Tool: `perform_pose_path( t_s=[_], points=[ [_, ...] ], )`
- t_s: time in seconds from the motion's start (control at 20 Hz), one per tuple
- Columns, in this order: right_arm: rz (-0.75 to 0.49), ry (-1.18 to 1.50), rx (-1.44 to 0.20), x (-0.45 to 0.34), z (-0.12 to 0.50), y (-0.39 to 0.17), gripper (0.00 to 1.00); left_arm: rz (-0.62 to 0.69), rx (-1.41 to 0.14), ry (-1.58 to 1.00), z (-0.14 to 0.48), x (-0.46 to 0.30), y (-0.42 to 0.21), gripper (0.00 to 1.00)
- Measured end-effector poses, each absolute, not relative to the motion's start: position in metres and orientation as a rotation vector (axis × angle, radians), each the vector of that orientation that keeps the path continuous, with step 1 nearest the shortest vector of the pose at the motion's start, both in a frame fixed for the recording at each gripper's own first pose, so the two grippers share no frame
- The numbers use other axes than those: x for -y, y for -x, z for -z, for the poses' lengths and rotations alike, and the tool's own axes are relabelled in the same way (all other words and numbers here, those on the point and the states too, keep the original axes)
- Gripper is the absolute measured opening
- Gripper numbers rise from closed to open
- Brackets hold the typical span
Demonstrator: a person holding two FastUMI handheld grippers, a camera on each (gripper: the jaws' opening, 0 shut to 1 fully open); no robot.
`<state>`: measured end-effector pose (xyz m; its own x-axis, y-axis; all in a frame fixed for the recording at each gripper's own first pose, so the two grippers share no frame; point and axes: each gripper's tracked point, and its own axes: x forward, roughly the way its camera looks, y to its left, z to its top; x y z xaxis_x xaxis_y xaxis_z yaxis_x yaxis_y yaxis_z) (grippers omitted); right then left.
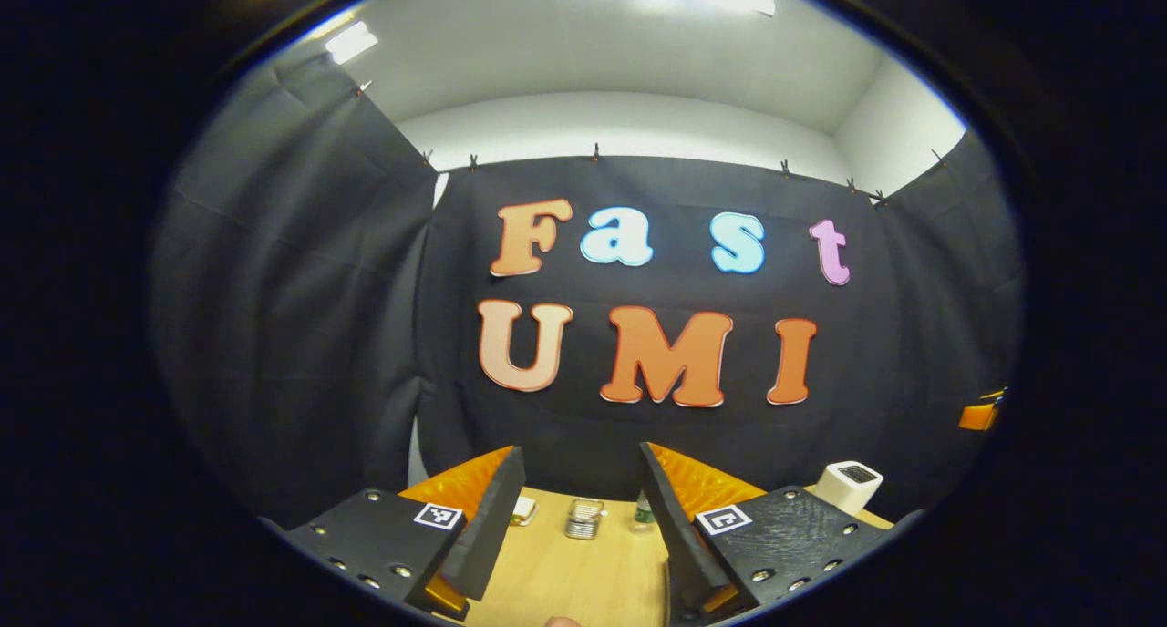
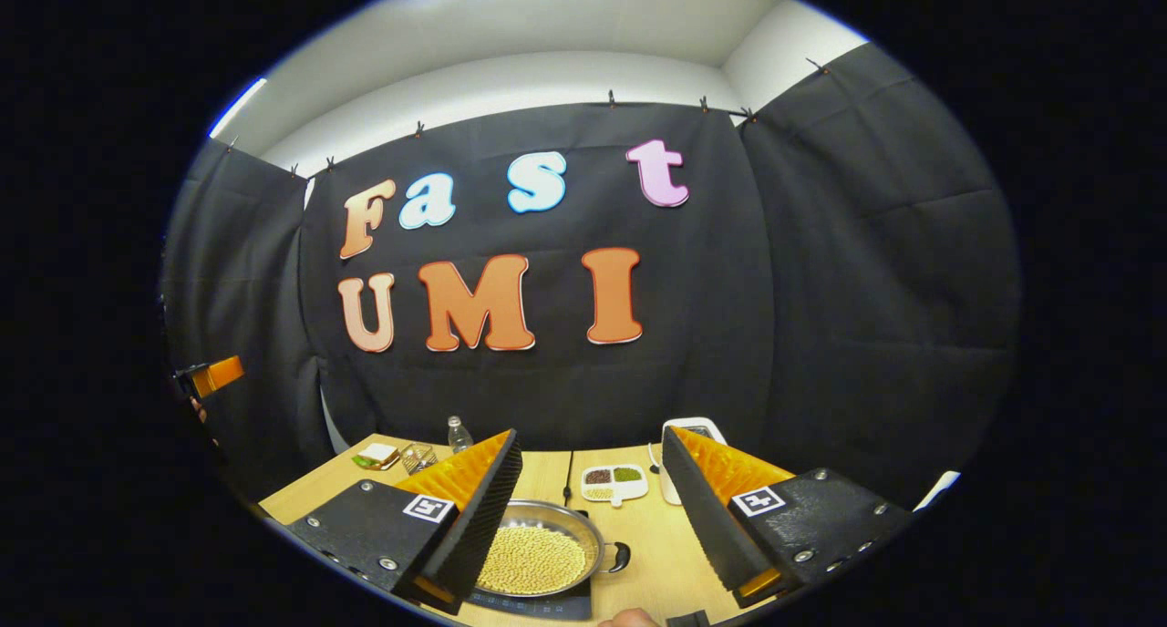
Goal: First push the handle of the pot to place it horizontally, then grasp the pot with both hands and set it on the induction cooktop.
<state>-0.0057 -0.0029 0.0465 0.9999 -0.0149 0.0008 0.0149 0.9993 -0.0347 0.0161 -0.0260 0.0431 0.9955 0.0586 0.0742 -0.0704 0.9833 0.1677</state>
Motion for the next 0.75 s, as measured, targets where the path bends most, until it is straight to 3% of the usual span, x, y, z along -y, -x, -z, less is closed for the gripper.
perform_pose_path(
  t_s=[0.2, 0.75],
  points=[
    [0.015, 0.035, 0.016, 0.002, -0.05, 0.018, 0.95, 0.013, 0.098, -0.122, -0.057, 0.049, 0.006, 0.75],
    [-0.007, 0.05, 0.01, -0.001, -0.037, 0.019, 1.0, 0.035, 0.025, -0.098, -0.034, 0.055, 0.0, 0.78]
  ],
)
